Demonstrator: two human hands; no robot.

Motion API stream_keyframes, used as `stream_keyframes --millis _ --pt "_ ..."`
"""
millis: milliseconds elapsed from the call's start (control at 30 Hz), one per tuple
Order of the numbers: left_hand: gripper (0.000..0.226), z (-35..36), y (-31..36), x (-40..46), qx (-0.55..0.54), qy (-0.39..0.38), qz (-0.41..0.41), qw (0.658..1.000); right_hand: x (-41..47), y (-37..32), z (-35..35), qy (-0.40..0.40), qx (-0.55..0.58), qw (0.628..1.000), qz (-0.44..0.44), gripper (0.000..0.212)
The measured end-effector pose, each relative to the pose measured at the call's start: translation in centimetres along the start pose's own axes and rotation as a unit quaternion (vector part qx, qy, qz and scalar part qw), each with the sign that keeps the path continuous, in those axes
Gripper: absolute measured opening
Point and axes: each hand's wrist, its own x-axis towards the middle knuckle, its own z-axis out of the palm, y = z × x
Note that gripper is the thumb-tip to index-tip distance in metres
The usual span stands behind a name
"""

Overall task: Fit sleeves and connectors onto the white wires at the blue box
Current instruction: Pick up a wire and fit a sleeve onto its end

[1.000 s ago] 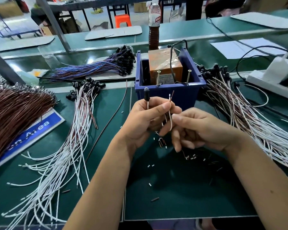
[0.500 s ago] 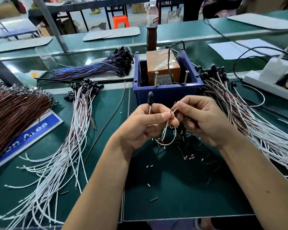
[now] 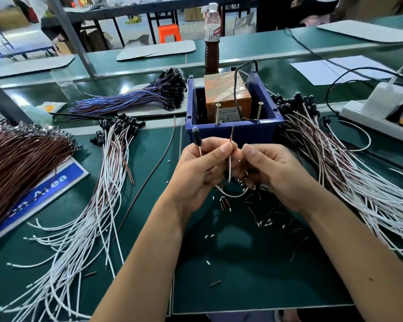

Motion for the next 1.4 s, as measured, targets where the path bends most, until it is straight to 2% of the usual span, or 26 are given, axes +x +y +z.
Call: stream_keyframes --millis 133,200,300,500,667,833,933,1067,1233,1400 --pt "0.013 0.4 -0.4 0.1 -0.002 0.024 0.024 0.999 -0.2 -0.1 -0.1 -0.048 -0.032 0.998 -0.038 0.033" --pt "0.016 0.7 -0.4 0.1 0.009 0.028 0.025 0.999 -0.2 0.0 0.5 -0.044 -0.041 0.996 -0.065 0.022" --pt "0.014 1.1 -0.3 -0.1 0.019 0.015 0.038 0.999 -0.1 0.2 1.2 0.011 -0.039 0.993 -0.108 0.003" --pt "0.019 1.6 0.3 0.0 0.013 0.059 0.075 0.995 -0.1 0.3 1.1 0.113 -0.051 0.978 -0.165 0.015" --pt "0.011 1.6 0.4 0.3 0.06 0.102 0.132 0.984 0.1 0.1 0.3 0.237 -0.081 0.947 -0.203 0.005" --pt "0.002 2.2 -0.2 0.4 0.169 0.212 0.188 0.944 0.3 0.6 0.3 0.357 -0.194 0.881 -0.241 0.031" --pt "0.005 2.7 -0.6 0.5 0.202 0.268 0.233 0.912 0.4 0.8 0.2 0.4 -0.276 0.834 -0.261 0.03" --pt "0.006 2.8 -0.7 0.7 0.215 0.336 0.259 0.88 0.3 1.0 0.4 0.407 -0.355 0.792 -0.284 0.031" --pt "0.012 2.7 -0.6 1.1 0.229 0.396 0.272 0.846 0.4 0.8 1.0 0.404 -0.406 0.767 -0.289 0.031" --pt "0.012 3.0 -0.9 1.4 0.256 0.411 0.288 0.826 0.5 0.6 1.1 0.389 -0.409 0.77 -0.298 0.034"
